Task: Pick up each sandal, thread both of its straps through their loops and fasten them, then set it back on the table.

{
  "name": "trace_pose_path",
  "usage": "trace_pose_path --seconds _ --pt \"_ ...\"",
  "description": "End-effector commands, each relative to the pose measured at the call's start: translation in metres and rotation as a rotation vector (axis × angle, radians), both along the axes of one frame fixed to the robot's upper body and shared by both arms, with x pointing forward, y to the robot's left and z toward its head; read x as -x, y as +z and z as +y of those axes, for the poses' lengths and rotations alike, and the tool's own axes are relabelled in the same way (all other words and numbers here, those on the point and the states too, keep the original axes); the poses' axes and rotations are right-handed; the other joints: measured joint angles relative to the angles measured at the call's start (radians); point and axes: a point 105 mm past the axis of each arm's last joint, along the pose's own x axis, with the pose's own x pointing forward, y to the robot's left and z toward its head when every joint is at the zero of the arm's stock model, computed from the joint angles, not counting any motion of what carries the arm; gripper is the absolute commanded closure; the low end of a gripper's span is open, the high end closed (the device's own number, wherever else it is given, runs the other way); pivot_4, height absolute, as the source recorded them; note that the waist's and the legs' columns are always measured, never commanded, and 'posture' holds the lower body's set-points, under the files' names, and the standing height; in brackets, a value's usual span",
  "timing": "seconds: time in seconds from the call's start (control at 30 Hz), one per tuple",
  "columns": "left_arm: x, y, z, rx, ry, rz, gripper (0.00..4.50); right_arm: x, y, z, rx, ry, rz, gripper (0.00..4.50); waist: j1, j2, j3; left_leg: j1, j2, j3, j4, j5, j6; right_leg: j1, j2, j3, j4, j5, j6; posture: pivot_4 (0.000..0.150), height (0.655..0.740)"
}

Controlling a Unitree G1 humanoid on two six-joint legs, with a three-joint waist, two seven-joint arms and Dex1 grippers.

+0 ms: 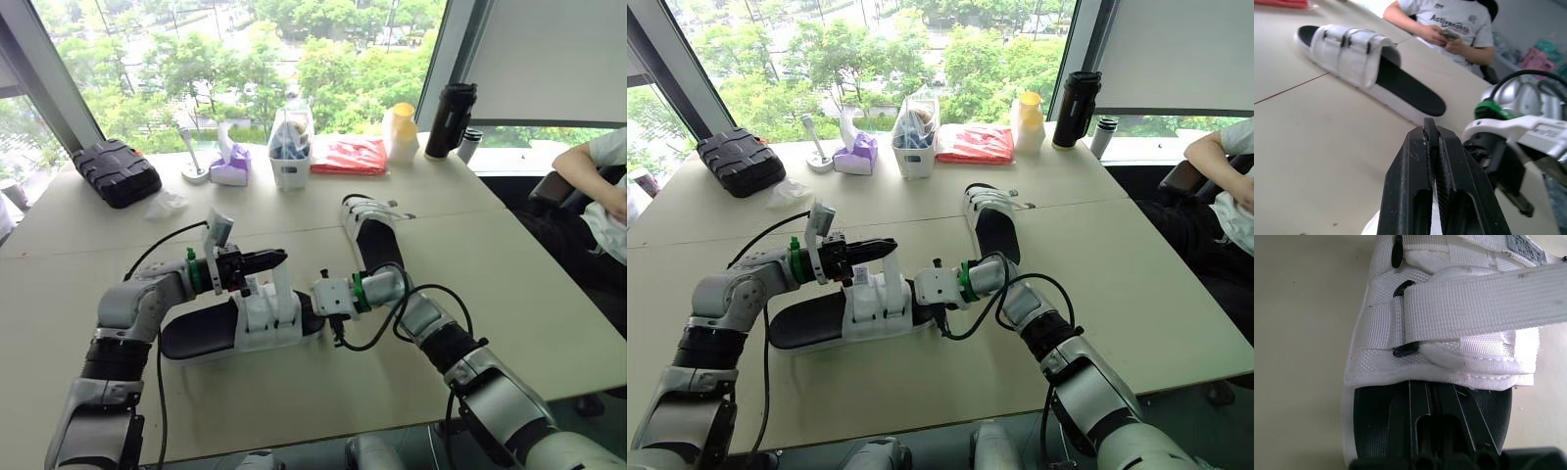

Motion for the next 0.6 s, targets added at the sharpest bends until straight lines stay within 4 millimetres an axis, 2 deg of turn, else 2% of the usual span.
trace_pose_path --seconds 0.03,0.33,0.43,0.53,0.6 --pt "-0.014 0.024 0.015 -0.057 0.086 -0.147 4.44 0.011 -0.047 -0.019 0.177 -0.030 0.115 4.50 0.001 0.000 0.000 -0.001 0.000 0.000 0.000 0.000 0.000 -0.001 0.000 0.000 0.000 0.000 0.000 0.150 0.7400" --pt "-0.010 -0.014 0.014 -0.274 0.033 -0.083 4.44 0.011 -0.048 -0.020 0.180 -0.031 0.113 4.50 0.000 0.000 0.000 0.000 0.000 0.000 0.000 0.000 0.000 0.000 -0.001 0.000 0.000 0.000 0.000 0.150 0.7400" --pt "-0.006 -0.020 0.012 -0.292 -0.007 -0.035 4.44 0.011 -0.048 -0.020 0.181 -0.030 0.112 4.50 -0.001 0.000 0.000 0.000 0.000 0.000 0.000 0.000 0.000 0.000 -0.001 0.000 0.000 0.000 0.000 0.150 0.7400" --pt "-0.008 -0.030 0.012 -0.439 -0.030 -0.094 3.52 0.011 -0.047 -0.020 0.181 -0.030 0.112 4.50 -0.001 0.000 0.000 0.000 0.000 0.000 0.000 0.000 0.000 0.000 -0.001 0.000 0.000 0.000 0.001 0.150 0.7400" --pt "-0.010 -0.034 0.012 -0.511 -0.041 -0.119 3.52 0.011 -0.047 -0.019 0.179 -0.031 0.112 4.50 0.000 0.000 0.000 0.000 0.000 0.000 0.000 0.000 0.000 0.000 -0.001 0.000 0.000 0.000 0.001 0.150 0.7400"
